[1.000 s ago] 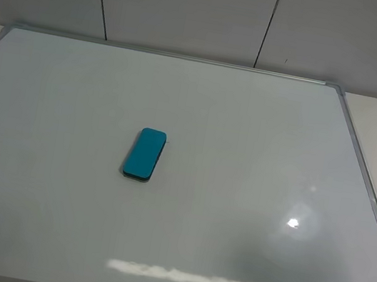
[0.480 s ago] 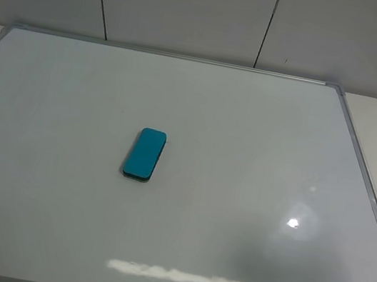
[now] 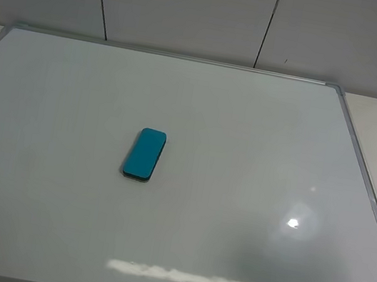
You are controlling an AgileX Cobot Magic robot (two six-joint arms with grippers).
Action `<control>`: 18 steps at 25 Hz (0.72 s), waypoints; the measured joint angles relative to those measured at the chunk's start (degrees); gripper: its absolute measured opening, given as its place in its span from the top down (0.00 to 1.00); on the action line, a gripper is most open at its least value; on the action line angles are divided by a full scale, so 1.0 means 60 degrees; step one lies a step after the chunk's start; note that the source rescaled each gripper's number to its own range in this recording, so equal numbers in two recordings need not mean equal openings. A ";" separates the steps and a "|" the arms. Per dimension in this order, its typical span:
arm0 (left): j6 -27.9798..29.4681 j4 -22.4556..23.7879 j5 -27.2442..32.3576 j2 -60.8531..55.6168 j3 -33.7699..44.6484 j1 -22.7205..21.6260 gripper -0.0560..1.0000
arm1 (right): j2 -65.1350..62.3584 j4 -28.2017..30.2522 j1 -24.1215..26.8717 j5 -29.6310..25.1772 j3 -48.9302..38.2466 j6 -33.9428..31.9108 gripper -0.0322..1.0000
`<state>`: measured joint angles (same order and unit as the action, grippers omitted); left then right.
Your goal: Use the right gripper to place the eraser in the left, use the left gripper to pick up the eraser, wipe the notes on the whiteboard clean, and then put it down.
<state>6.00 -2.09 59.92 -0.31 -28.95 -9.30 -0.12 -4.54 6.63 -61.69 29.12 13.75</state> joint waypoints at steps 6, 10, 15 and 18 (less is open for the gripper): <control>0.0000 0.0000 0.0000 0.0000 0.0000 0.0285 0.11 | 0.0000 0.0000 0.0000 0.0000 0.0000 0.0000 0.00; -0.0073 0.0000 0.0000 0.0000 0.0000 0.0673 0.11 | 0.0000 0.0000 0.0000 0.0000 0.0000 0.0000 0.00; -0.0115 0.0000 0.0000 0.0000 0.0000 0.0712 0.11 | 0.0000 0.0000 0.0000 0.0000 0.0000 0.0000 0.00; -0.0125 0.0000 0.0000 0.0000 0.0000 0.0712 0.11 | 0.0000 0.0000 0.0000 0.0000 0.0000 0.0000 0.00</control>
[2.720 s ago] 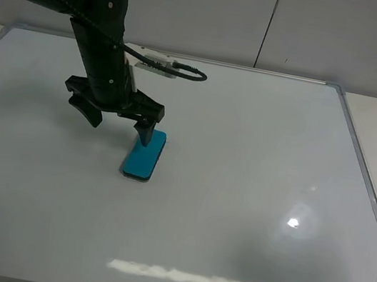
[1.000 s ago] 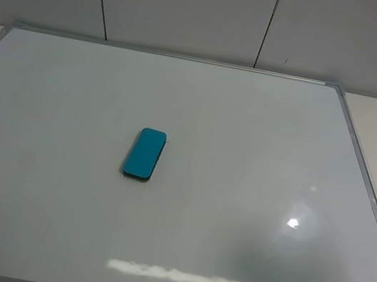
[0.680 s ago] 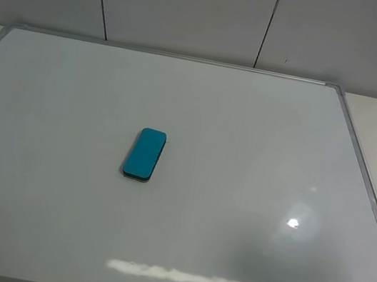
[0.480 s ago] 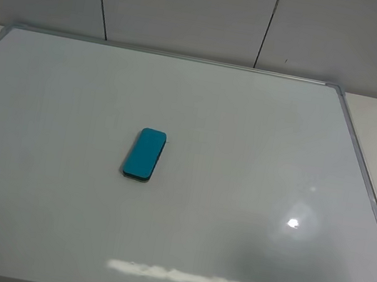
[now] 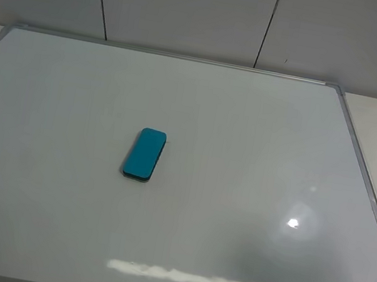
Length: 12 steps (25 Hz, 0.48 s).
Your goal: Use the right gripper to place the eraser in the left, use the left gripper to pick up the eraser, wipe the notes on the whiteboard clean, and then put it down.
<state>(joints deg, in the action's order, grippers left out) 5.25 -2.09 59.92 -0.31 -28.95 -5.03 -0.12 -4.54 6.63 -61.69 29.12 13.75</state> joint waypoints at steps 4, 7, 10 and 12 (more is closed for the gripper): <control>-0.0020 0.0000 0.0000 0.0000 0.0000 0.0000 0.11 | 0.0000 0.0000 0.0000 0.0000 0.0000 0.0000 0.00; -0.0020 0.0000 0.0000 0.0000 0.0000 0.0000 0.11 | 0.0000 0.0000 0.0000 0.0000 0.0000 0.0000 0.00; -0.0020 0.0000 0.0000 0.0000 0.0000 0.0000 0.11 | 0.0000 0.0000 0.0000 0.0000 0.0000 0.0000 0.00; -0.0020 0.0000 0.0000 0.0000 0.0000 0.0000 0.11 | 0.0000 0.0000 0.0000 0.0000 0.0000 0.0000 0.00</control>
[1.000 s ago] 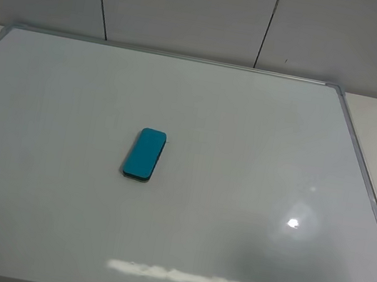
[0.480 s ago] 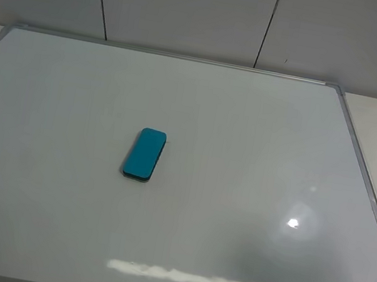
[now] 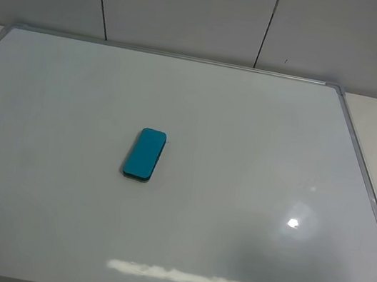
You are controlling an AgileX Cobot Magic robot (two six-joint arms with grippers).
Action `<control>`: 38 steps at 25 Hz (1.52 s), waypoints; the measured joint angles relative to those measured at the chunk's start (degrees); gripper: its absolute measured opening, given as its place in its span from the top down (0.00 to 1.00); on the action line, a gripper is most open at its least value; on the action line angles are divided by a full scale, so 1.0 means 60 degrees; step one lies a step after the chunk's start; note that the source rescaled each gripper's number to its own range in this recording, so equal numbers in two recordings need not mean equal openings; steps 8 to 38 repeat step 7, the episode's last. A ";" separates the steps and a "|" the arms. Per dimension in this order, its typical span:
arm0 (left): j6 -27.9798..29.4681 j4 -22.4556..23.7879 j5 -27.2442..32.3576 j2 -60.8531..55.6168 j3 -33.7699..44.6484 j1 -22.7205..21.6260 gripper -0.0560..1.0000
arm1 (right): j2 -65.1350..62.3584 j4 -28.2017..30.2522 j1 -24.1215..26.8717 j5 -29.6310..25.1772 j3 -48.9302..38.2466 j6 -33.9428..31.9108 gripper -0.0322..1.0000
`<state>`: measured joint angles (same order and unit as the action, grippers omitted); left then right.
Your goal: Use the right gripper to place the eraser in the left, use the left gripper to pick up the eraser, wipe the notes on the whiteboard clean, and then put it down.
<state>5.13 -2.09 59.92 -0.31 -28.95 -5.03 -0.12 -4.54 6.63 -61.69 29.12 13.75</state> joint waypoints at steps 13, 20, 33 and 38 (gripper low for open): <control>0.0000 0.0000 0.0000 0.0000 0.0000 0.0000 0.11 | 0.0000 0.0000 0.0000 0.0000 0.0000 0.0000 0.00; 0.0000 0.0000 0.0000 0.0000 0.0000 0.0000 0.11 | 0.0000 0.0000 0.0000 0.0000 0.0000 0.0000 0.00; 0.0000 0.0000 0.0000 0.0000 0.0000 0.0000 0.11 | 0.0000 0.0000 0.0000 0.0000 0.0000 0.0000 0.00; 0.0000 0.0000 0.0000 0.0000 0.0000 0.0000 0.11 | 0.0000 0.0000 0.0000 0.0000 0.0000 0.0000 0.00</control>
